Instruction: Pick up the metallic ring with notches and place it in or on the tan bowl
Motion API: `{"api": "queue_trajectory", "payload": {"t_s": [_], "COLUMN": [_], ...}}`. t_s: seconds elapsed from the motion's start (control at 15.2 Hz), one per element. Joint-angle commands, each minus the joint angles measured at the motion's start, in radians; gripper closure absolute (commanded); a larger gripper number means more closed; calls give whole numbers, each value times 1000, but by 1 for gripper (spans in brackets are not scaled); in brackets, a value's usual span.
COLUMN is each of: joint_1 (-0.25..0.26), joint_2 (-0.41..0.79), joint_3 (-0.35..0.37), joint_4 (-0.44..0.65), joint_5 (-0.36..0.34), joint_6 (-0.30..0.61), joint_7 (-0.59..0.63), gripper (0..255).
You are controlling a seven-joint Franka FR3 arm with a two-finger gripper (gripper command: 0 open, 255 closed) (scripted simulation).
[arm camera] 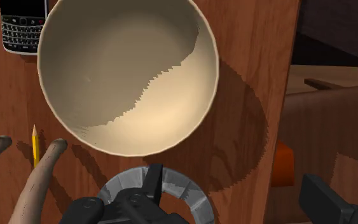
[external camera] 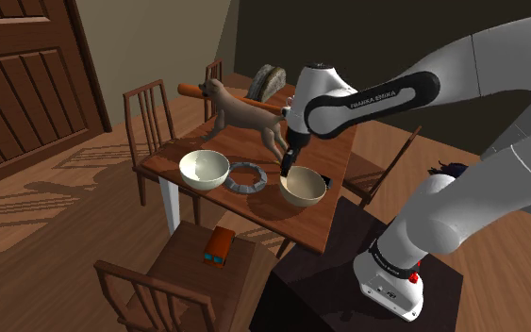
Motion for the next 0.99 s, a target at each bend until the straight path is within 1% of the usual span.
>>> {"api": "queue_trajectory", "payload": {"t_s": [0.0,0.46,0.73,0.92], "joint_1": [5,23,32,40], "joint_2": [85,367,528,642], "joint_3": [1,13,21,26], "joint_4": [19,113,200,276], "joint_5": [0,-2,-11,-22], "joint_6": [90,347,461,529], "joint_7": [-17,-66,-89,-102], "gripper": [0,0,0,0]}}
